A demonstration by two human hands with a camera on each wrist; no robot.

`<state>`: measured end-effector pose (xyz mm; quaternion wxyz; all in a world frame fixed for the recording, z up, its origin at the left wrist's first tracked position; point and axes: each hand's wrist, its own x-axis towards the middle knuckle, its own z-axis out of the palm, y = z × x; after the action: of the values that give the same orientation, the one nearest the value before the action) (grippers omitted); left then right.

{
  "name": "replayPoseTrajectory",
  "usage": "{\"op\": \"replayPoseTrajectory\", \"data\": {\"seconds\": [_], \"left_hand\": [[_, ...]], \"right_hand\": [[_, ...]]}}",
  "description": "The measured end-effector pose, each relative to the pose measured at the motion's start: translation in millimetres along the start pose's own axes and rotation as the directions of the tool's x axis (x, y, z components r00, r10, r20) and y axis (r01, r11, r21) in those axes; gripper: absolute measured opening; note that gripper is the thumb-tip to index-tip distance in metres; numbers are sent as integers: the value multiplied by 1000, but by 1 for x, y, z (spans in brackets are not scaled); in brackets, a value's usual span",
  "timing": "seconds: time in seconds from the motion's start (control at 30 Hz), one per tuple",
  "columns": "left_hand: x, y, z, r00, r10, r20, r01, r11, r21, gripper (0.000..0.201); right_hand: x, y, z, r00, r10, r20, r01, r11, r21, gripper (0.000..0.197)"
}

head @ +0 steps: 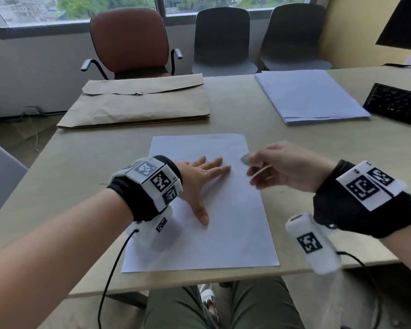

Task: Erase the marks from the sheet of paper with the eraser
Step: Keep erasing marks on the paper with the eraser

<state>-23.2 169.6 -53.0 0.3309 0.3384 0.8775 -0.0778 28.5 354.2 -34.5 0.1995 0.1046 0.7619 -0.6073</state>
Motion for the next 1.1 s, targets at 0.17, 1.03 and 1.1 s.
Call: {"op": "replayPoseTrajectory", "data": {"seconds": [0.17,1.03,1.1], "left_hand": [[1,1,0,1000,-6,-6,6,1000,5,132],[8,-23,-11,973,-217,-76,206,969,-133,118],[5,-30,-14,976,-213,-45,206,971,-124,120]], "right_hand": [[-10,20,21,876,231,423,-270,962,34,12],[73,-36,27,999,-17,43,38,844,-534,23],[79,-39,30,1000,-22,14,26,834,-551,24]]}}
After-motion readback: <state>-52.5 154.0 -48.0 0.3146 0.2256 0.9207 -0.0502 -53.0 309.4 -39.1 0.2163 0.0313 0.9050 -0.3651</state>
